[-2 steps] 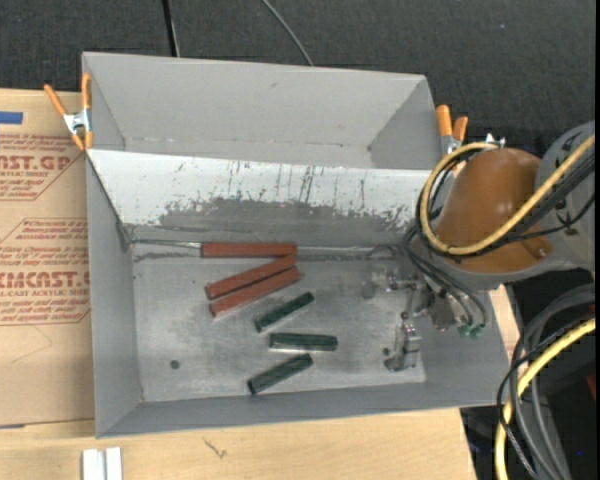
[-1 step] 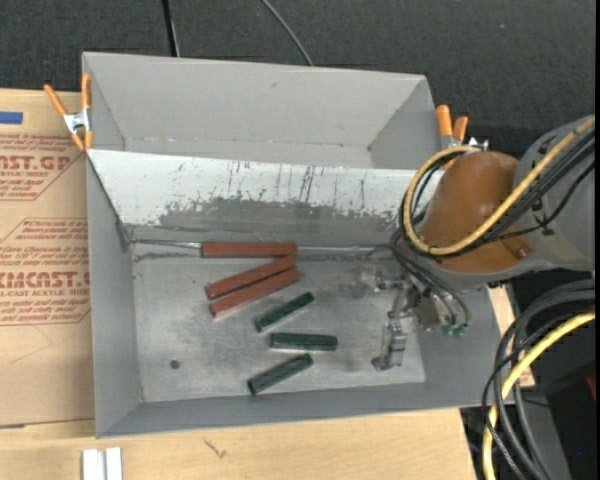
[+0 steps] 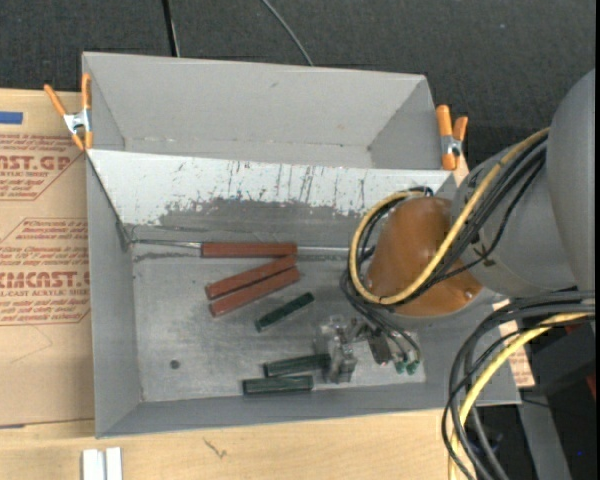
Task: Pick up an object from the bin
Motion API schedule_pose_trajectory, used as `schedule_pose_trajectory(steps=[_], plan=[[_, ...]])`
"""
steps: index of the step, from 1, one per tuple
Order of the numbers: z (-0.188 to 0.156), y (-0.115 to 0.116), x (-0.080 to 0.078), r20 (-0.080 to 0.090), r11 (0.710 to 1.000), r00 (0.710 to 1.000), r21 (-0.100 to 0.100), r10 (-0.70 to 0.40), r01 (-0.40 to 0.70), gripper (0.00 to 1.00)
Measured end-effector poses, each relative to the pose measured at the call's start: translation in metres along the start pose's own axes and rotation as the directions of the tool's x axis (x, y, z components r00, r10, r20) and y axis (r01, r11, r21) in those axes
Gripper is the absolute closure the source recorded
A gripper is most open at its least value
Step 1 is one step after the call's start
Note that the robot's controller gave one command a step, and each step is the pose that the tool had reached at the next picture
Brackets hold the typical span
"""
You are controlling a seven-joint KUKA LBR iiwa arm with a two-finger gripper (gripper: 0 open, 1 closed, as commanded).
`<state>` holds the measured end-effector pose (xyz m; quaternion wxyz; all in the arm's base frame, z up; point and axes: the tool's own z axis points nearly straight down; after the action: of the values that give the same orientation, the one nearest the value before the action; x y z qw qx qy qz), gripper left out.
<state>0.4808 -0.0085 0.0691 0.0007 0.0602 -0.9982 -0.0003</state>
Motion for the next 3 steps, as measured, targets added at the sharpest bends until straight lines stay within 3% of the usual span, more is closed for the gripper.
schedule_pose_trajectory(steps=[2,3], plan=[[0.0,0.0,0.0,0.0,1.0,1.0,0.001,0.0,0.0,1.0],[0.0,-0.031,-0.035,0.001,0.996,0.996,0.0,-0.092,0.092,1.0]])
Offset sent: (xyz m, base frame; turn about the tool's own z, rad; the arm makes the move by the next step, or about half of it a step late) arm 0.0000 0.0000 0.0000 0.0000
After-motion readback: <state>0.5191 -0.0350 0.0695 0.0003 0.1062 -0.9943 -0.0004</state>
